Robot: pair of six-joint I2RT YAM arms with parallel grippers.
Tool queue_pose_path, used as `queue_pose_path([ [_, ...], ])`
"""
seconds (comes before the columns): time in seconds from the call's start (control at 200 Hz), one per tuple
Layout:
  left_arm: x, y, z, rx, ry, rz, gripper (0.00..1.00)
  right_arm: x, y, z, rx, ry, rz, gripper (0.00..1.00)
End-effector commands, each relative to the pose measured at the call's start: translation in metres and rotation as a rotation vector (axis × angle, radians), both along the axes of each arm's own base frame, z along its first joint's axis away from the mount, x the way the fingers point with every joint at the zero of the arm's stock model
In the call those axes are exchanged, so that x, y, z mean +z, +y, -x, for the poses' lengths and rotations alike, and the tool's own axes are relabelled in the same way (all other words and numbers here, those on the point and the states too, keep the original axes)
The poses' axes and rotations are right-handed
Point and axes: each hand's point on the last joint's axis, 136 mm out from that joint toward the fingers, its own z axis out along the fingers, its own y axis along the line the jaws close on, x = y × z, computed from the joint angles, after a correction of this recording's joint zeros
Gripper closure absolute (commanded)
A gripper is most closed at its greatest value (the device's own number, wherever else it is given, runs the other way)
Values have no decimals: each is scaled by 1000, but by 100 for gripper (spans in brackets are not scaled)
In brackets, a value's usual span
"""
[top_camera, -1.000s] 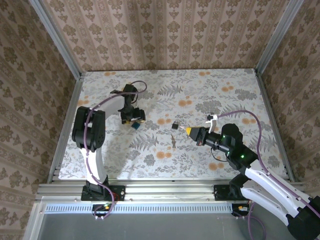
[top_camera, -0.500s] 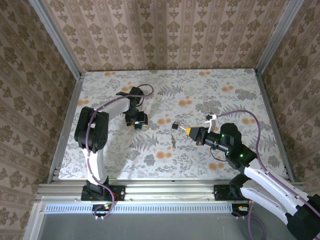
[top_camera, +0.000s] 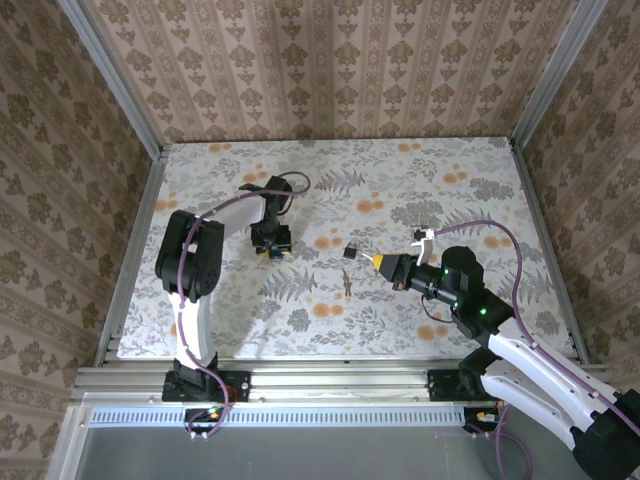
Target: Unlock with the key
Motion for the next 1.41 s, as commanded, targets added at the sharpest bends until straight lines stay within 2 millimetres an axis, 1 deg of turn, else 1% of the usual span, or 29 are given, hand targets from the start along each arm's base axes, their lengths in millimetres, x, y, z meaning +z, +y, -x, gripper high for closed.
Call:
queue_pose_path([
  [0.0, -22, -2, 12, -9, 58, -65, 62, 1, -5, -3, -29, -23, -2, 100],
  [0.05, -26, -2, 15, -15, 66, -85, 67, 2, -6, -3, -33, -25, -5, 100],
  [0.215, -42, -2, 30, -10, 99, -100, 73, -2, -6, -5, -39, -18, -12, 100],
  [0.355, -51, -2, 42, 12, 112, -87, 77, -11, -5, -5, -40, 0, -8, 100],
  [0.425, -52, -3, 46, 32, 108, -68, 77, -14, -5, -6, -43, 4, -6, 100],
  [0.51, -45, -7, 50, 65, 86, -23, 76, -20, -4, -6, -41, 12, 5, 100],
  [0.655, -23, -17, 50, 141, 20, 87, 77, -33, 1, -6, -37, 9, 30, 100],
  [0.78, 3, -29, 51, 189, -33, 187, 77, -41, 5, -7, -46, -38, 21, 100],
  [0.79, 5, -30, 51, 193, -38, 194, 77, -38, 5, -8, -53, -53, 14, 100],
  [0.815, 11, -32, 51, 202, -46, 211, 77, -42, 6, -8, -60, -60, 20, 100],
  [0.995, 47, -50, 48, 242, -101, 322, 77, -40, 13, -9, -77, -146, 45, 100],
  [1.195, 80, -70, 44, 285, -133, 431, 77, -39, 28, -15, -75, -166, 30, 100],
  [1.32, 95, -77, 43, 325, -135, 488, 77, -37, 41, -20, -78, -179, 21, 100],
  [1.4, 105, -76, 41, 345, -146, 487, 76, -37, 54, -21, -69, -189, 16, 100],
])
